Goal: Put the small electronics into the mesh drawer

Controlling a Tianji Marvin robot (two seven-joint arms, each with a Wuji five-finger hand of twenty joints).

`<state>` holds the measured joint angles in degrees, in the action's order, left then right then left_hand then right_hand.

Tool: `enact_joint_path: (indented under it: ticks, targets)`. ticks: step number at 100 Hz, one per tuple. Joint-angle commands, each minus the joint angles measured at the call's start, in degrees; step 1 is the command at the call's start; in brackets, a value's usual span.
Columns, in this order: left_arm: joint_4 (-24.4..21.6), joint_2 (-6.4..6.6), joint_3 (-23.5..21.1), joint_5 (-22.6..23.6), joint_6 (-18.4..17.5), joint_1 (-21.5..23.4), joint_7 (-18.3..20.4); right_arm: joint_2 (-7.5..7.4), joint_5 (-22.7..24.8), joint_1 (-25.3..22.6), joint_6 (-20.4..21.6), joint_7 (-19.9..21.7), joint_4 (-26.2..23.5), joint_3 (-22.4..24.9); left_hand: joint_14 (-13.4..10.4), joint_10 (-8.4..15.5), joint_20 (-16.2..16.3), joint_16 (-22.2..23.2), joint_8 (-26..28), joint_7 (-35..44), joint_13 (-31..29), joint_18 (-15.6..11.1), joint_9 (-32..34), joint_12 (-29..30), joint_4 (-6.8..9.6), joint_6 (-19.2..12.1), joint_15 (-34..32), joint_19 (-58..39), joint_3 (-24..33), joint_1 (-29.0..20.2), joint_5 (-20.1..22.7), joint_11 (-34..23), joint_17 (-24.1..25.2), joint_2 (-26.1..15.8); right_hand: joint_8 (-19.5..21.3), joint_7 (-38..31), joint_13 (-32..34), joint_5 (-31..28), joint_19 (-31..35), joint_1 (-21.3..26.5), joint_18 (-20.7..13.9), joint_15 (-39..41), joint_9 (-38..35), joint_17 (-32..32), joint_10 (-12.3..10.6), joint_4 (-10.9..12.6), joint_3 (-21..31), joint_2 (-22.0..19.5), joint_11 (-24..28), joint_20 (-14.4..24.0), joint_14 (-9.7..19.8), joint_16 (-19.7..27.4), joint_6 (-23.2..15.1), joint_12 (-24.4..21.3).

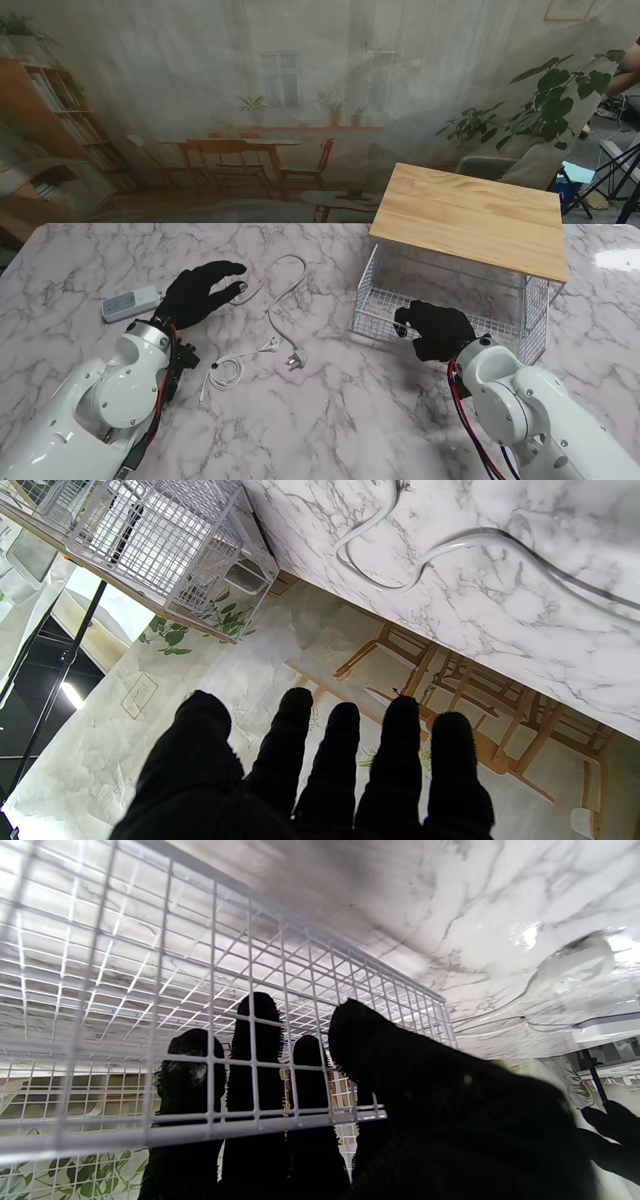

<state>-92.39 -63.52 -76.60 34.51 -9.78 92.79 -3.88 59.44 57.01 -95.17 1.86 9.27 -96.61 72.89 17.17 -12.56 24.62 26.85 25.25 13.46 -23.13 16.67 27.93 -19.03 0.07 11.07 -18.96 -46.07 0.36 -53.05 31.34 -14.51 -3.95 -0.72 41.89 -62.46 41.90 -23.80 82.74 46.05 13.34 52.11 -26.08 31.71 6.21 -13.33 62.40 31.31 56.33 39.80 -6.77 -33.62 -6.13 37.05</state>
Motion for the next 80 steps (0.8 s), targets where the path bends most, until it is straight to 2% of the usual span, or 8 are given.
enact_joint_path:
  ticks: [1, 41, 49, 57, 62, 64, 66, 80]
  targets:
    - [0.1, 0.00, 0.3, -0.1, 0.2, -0.2, 1.0, 0.11, 0.2, -1.0, 0.4, 0.3, -1.6, -0.3, -0.3, 0.2, -0.5, 0.4, 0.5, 0.1, -0.3, -0.2, 0.4, -0.3, 0.78, 0.2, 0.0, 1.0, -1.4, -0.7, 0.8, 0.3, 0.7, -2.3, 3.6, -4.6, 0.3, -5.1, 0.1, 5.2, 1.2, 1.8, -0.3, 0.7, 0.5, 1.7, 5.4, -2.6, -0.8, -0.7, -0.9, 0.7, -9.3, -0.2]
    - [0.5, 0.03, 0.7, 0.0, 0.3, -0.5, 1.1, -0.14, 1.6, -2.9, 1.6, 1.6, -3.2, 0.7, -0.3, 0.3, -0.6, 0.4, 0.5, 0.1, -0.3, -0.1, 0.3, -0.3, 0.77, 0.2, 0.0, 1.0, -1.4, -0.6, 0.8, 0.3, 0.7, -2.3, 3.6, -3.0, -1.2, -4.6, -2.4, 4.3, 0.9, -1.8, 1.3, -0.8, 0.3, 2.5, 5.5, -3.9, -2.4, -2.6, -0.9, 1.2, -9.4, -0.9]
    - [0.5, 0.04, 0.8, 0.0, 0.3, -0.5, 1.1, -0.20, 1.3, -3.2, 1.8, 2.3, -3.4, 1.0, -0.3, 0.3, -0.6, 0.4, 0.5, 0.1, -0.4, -0.1, 0.4, -0.3, 0.77, 0.2, 0.0, 1.0, -1.4, -0.6, 0.8, 0.3, 0.7, -2.4, 2.4, -1.2, -3.2, -3.4, -5.1, 3.0, 2.5, -5.6, 3.2, -3.7, 0.3, 4.9, 3.9, -5.9, -4.0, -4.2, -0.8, 2.1, -9.4, -2.0]
    - [0.6, 0.06, 0.8, 0.1, 0.3, -0.6, 1.2, -0.31, 1.1, -3.4, 2.4, 3.0, -3.4, 1.5, -0.3, 0.3, -0.6, 0.4, 0.5, 0.1, -0.3, -0.1, 0.3, -0.3, 0.76, 0.2, 0.0, 1.1, -1.4, -0.6, 0.8, 0.3, 0.8, -2.4, -7.9, 4.0, -8.7, 2.3, -12.6, -2.4, 7.0, -14.1, 7.6, -12.0, 0.2, 5.8, -4.1, -6.4, -8.8, -8.0, -1.1, 6.2, -8.8, -6.2]
    - [0.7, 0.10, 0.9, 0.4, 0.3, -0.7, 1.2, -0.32, 1.1, -3.6, 2.6, 3.0, -3.4, 1.7, -0.4, 0.4, -0.6, 0.4, 0.5, 0.1, -0.3, -0.1, 0.4, -0.3, 0.77, 0.2, 0.0, 1.1, -1.4, -0.6, 0.8, 0.3, 0.8, -2.4, -12.3, 8.5, -12.3, 5.1, -18.1, -9.2, 9.1, -20.5, 9.8, -17.5, 0.3, 6.7, -7.4, -7.2, -11.2, -11.3, -1.9, 9.5, -6.8, -8.5]
    - [0.7, 0.11, 0.9, 0.5, 0.2, -0.7, 1.2, -0.31, 1.2, -3.7, 2.8, 2.9, -3.4, 1.8, -0.3, 0.3, -0.6, 0.4, 0.5, 0.1, -0.3, -0.1, 0.4, -0.3, 0.77, 0.2, 0.0, 1.0, -1.4, -0.6, 0.8, 0.3, 0.7, -2.4, -11.7, 13.1, -14.2, 6.0, -20.5, -13.8, 9.8, -24.3, 11.0, -20.3, 0.4, 9.4, -9.5, -9.0, -13.0, -13.8, -2.2, 11.6, -4.8, -10.8]
    - [0.7, 0.12, 0.9, 0.5, 0.2, -0.7, 1.2, -0.31, 1.3, -3.8, 3.0, 2.8, -3.4, 2.0, -0.3, 0.3, -0.6, 0.4, 0.5, 0.1, -0.3, -0.1, 0.4, -0.3, 0.76, 0.3, 0.0, 1.0, -1.4, -0.6, 0.8, 0.3, 0.7, -2.3, -12.1, 16.1, -15.2, 6.6, -22.0, -15.8, 10.2, -26.5, 11.8, -22.0, 0.5, 10.1, -10.6, -9.4, -14.7, -15.2, -2.4, 12.8, -3.7, -12.4]
    - [0.8, 0.11, 0.9, 0.6, 0.2, -0.7, 1.1, -0.03, 2.8, -4.9, 3.9, -0.4, -3.8, 3.2, -0.4, 0.4, -0.6, 0.4, 0.5, 0.1, -0.3, -0.2, 0.3, -0.3, 0.76, 0.2, 0.0, 1.0, -1.4, -0.6, 0.8, 0.3, 0.7, -2.4, -16.5, 24.6, -19.0, 9.0, -26.8, -21.5, 10.3, -35.4, 15.0, -27.0, 0.5, 9.5, -18.2, -10.4, -20.5, -18.8, -2.6, 17.0, 0.8, -18.9]
